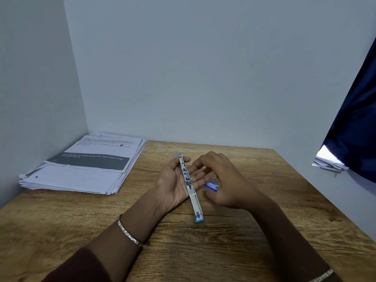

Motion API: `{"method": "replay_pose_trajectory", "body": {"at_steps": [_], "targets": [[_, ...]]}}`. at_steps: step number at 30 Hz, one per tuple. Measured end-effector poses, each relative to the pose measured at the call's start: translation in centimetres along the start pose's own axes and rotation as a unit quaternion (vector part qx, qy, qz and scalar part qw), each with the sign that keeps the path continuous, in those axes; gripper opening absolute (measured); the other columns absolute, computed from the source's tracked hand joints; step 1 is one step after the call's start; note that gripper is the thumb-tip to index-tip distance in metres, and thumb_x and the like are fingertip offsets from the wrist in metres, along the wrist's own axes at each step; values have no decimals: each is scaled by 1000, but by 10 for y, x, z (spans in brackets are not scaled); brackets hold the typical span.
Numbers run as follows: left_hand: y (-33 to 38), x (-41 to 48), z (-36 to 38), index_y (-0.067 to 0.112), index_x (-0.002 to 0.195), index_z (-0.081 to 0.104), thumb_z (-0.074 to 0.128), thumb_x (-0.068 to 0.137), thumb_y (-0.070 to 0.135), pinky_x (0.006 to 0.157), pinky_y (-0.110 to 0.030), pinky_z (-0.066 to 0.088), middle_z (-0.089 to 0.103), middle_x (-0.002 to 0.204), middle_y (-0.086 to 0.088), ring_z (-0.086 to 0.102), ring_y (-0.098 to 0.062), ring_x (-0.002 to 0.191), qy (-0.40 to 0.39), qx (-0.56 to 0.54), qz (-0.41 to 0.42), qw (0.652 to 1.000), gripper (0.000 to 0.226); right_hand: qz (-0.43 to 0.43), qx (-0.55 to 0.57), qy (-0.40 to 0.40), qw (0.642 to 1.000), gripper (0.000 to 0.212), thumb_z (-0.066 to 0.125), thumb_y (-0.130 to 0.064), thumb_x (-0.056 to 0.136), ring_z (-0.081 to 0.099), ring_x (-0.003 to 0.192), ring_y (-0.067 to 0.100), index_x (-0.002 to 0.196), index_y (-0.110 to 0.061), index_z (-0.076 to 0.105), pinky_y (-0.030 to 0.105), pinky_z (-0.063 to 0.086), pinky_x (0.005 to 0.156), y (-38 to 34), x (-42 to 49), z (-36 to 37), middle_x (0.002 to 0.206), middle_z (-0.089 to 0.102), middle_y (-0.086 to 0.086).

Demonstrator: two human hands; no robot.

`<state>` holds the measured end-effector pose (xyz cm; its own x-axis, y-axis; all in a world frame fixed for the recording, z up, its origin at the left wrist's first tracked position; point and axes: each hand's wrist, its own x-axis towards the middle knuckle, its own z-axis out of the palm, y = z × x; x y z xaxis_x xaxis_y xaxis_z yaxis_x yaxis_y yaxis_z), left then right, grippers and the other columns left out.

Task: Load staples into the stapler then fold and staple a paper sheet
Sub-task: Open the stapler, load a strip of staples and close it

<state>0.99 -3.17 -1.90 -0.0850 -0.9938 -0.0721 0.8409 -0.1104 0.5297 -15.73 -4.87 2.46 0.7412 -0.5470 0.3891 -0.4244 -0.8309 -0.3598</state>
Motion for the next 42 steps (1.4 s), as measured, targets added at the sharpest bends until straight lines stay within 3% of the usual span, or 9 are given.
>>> {"method": "replay_pose_trajectory", "body": {"at_steps": [3,10,14,17,21,24,28,36,42], "targets": [[7,1,-4,10,93,51,40,105,27,81,-56,60,74,82,-30,76,-35,75,13,-22,33,999,24,-18,-25,-2,1000,43,75,-18,75,48,105,20,116,-28,63,40,45,92,-4,0,9,114,57,-7],[11,0,-5,8,109,52,36,107,38,63,-45,62,70,112,-30,73,-42,92,16,-31,46,998,34,-29,99,91,991,21,79,-9,81,59,90,4,100,-16,75,11,38,74,-2,4,19,100,69,-5],[1,0,-3,6,114,62,38,105,40,103,-55,47,65,125,-27,61,-44,123,3,15,28,999,42,25,184,174,967,10,78,-20,87,63,78,7,92,-15,70,22,47,69,3,7,29,92,67,-4],[-7,2,-2,12,110,74,37,107,38,96,-49,55,72,119,-17,69,-34,111,-22,88,44,995,45,73,235,184,952,15,75,-21,89,60,68,-1,99,-18,65,21,47,63,8,7,37,88,67,-13],[-13,2,3,17,125,66,36,106,45,84,-39,60,74,113,-15,71,-27,106,-20,159,91,983,45,77,292,156,941,36,72,-19,92,71,93,7,122,-24,53,32,60,78,10,8,40,110,73,-13],[-14,-2,7,29,138,57,37,93,69,89,-37,57,74,115,-11,70,-24,113,-47,252,138,957,63,90,327,142,930,44,70,-16,93,73,106,17,133,-23,51,44,59,93,11,8,40,118,75,2],[-20,-6,10,42,144,41,45,83,79,98,-47,53,69,127,-4,63,-28,124,-83,349,176,917,72,74,303,149,938,38,65,-10,96,71,103,23,134,-14,60,43,58,87,11,8,35,109,74,4],[-20,-12,9,20,130,42,36,102,53,90,-34,56,68,102,7,69,-16,104,-90,491,317,807,44,13,227,182,957,25,55,-4,102,70,97,4,125,-5,64,12,50,81,2,7,33,110,73,2],[-25,-10,11,18,122,44,37,101,54,77,-37,50,62,92,2,63,-14,83,-68,485,360,794,42,2,203,193,960,29,56,-2,100,70,107,9,128,-6,63,19,53,89,1,7,36,117,74,4]]}}
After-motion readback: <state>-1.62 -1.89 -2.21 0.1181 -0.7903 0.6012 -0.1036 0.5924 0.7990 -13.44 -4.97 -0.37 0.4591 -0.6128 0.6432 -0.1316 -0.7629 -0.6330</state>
